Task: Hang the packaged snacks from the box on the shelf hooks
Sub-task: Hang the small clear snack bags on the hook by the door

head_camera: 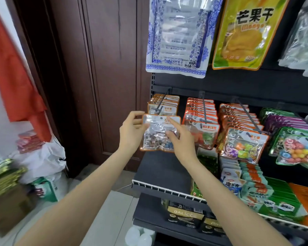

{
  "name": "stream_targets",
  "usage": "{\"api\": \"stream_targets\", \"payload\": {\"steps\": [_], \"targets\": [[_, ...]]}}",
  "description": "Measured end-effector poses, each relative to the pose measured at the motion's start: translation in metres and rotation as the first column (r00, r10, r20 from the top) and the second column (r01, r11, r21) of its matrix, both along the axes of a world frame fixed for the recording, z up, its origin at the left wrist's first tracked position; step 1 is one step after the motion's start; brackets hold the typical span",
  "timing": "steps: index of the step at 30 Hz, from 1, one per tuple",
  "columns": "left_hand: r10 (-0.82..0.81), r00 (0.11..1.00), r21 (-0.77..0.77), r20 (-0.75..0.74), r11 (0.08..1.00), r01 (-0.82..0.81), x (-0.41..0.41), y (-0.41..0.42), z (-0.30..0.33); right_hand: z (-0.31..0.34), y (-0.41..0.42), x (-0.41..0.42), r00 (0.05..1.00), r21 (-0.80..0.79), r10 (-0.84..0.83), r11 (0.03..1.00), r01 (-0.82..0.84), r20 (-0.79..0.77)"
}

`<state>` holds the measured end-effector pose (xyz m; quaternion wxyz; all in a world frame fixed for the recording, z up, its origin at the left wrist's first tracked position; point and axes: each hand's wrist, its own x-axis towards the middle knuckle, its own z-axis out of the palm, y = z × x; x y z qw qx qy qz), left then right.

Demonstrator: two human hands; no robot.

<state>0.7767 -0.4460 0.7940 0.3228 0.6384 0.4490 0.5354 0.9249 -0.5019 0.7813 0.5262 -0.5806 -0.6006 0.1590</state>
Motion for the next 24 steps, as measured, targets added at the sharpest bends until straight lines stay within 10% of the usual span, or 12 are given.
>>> {"api": "stream_targets", "payload": {"steps": [10, 24], "targets": [[-0.102, 0.926, 0.1, -0.363, 0.984, 0.148, -0.008, 0.048, -0.023, -0.011, 0.048, -0.008, 0.986, -0.041, -0.153, 0.987, 0.156, 0.062], [-0.132, 0.885, 0.011, -0.446, 0.988, 0.153, 0.032, 0.097, -0.028, -0.015, 0.106, -0.001, 0.88, -0.084, -0.293, 0.934, 0.347, 0.373]]}}
